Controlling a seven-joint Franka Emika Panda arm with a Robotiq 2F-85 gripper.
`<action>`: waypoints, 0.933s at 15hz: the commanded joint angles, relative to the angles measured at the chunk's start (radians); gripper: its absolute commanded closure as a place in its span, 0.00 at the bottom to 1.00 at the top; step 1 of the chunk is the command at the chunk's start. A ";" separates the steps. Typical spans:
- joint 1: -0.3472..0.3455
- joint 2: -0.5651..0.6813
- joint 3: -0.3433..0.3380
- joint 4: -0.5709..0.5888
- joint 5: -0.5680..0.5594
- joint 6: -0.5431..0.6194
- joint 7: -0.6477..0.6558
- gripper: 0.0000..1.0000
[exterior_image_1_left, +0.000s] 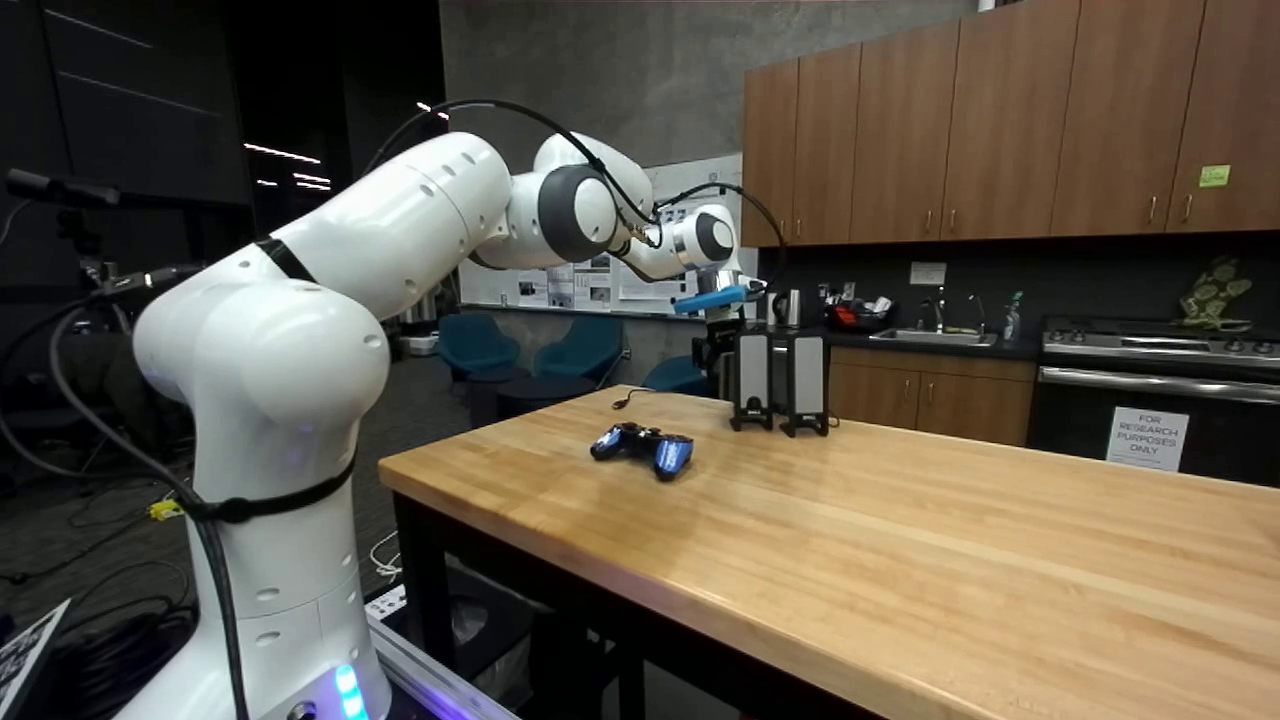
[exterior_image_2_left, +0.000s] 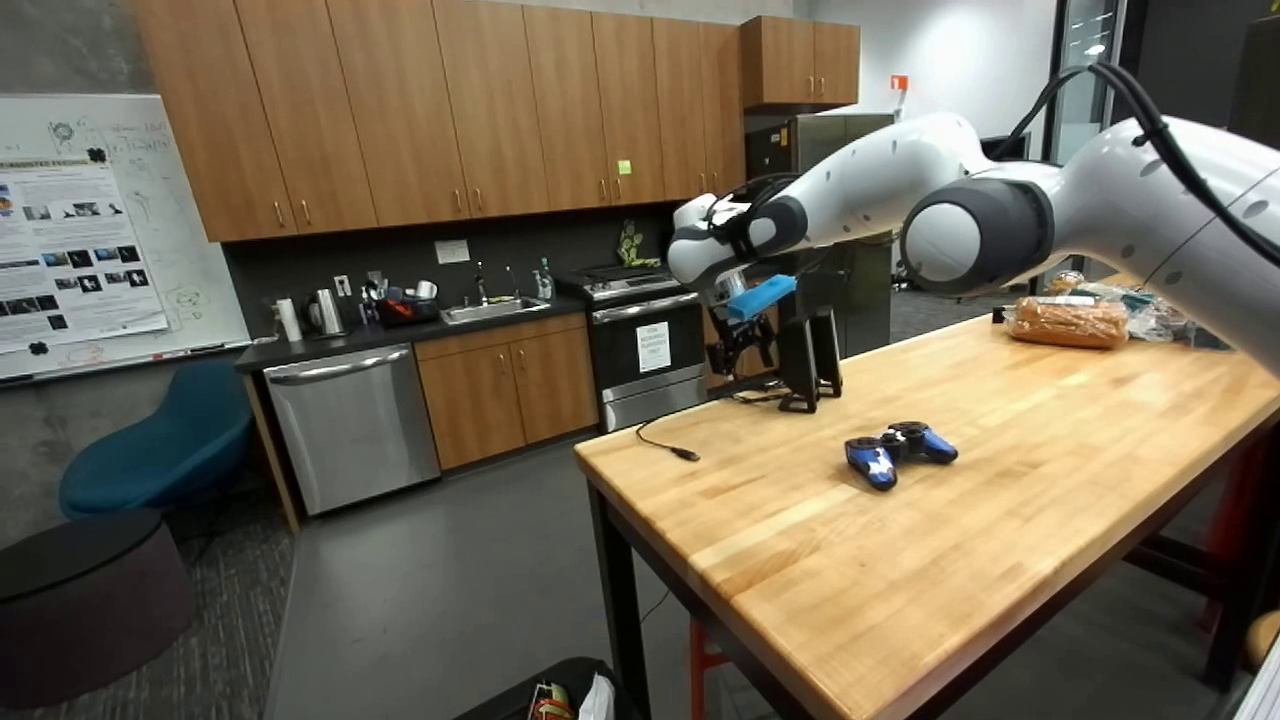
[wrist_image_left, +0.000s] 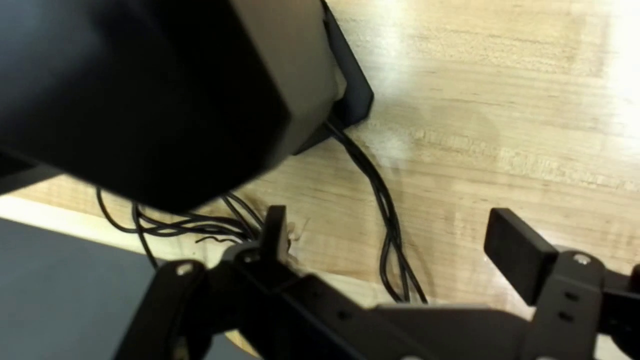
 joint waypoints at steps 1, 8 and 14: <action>-0.006 0.053 0.019 0.098 0.008 -0.041 -0.073 0.00; -0.009 0.114 0.049 0.188 0.022 -0.082 -0.129 0.00; -0.023 0.167 0.076 0.236 0.045 -0.113 -0.143 0.00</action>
